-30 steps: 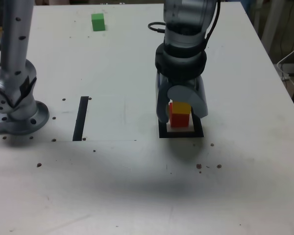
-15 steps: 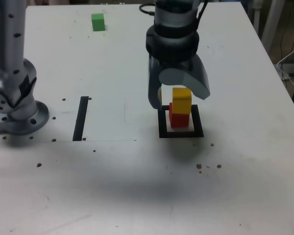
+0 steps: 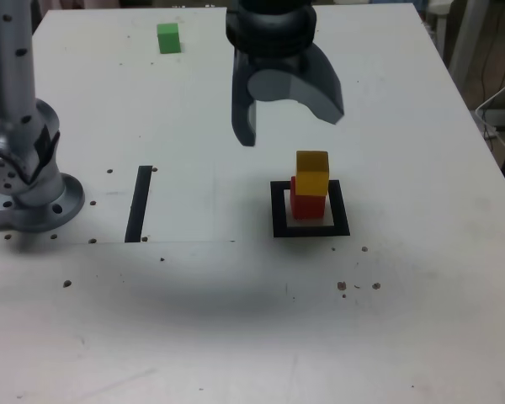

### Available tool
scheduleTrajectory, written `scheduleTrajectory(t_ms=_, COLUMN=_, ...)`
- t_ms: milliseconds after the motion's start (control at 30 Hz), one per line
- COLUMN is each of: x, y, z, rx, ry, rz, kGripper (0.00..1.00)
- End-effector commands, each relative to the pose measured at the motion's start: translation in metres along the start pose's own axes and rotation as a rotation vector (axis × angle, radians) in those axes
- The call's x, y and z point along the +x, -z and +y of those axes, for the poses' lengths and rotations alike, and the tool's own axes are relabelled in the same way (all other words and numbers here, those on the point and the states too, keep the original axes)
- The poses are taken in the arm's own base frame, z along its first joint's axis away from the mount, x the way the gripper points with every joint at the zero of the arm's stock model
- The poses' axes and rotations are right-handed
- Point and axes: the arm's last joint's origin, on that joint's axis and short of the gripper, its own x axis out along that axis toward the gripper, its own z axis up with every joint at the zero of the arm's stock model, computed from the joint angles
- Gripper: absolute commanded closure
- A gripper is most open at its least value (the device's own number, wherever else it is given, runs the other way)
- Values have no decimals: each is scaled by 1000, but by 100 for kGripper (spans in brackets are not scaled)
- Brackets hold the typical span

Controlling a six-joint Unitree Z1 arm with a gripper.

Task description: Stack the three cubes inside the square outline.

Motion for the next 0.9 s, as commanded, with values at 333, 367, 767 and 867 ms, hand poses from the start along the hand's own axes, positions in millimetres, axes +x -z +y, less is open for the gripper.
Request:
scheduleTrajectory(t_ms=333, x=15, y=34, z=106, rx=-86, ry=-54, rz=73, kGripper=1)
scheduleTrajectory(t_ms=367, x=15, y=36, z=114, rx=-96, ry=-61, rz=74, kGripper=1)
scheduleTrajectory(t_ms=767, x=19, y=77, z=194, rx=-223, ry=-80, rz=68, kGripper=1)
scheduleTrajectory(t_ms=867, x=22, y=88, z=215, rx=-255, ry=-76, rz=76, kGripper=1)
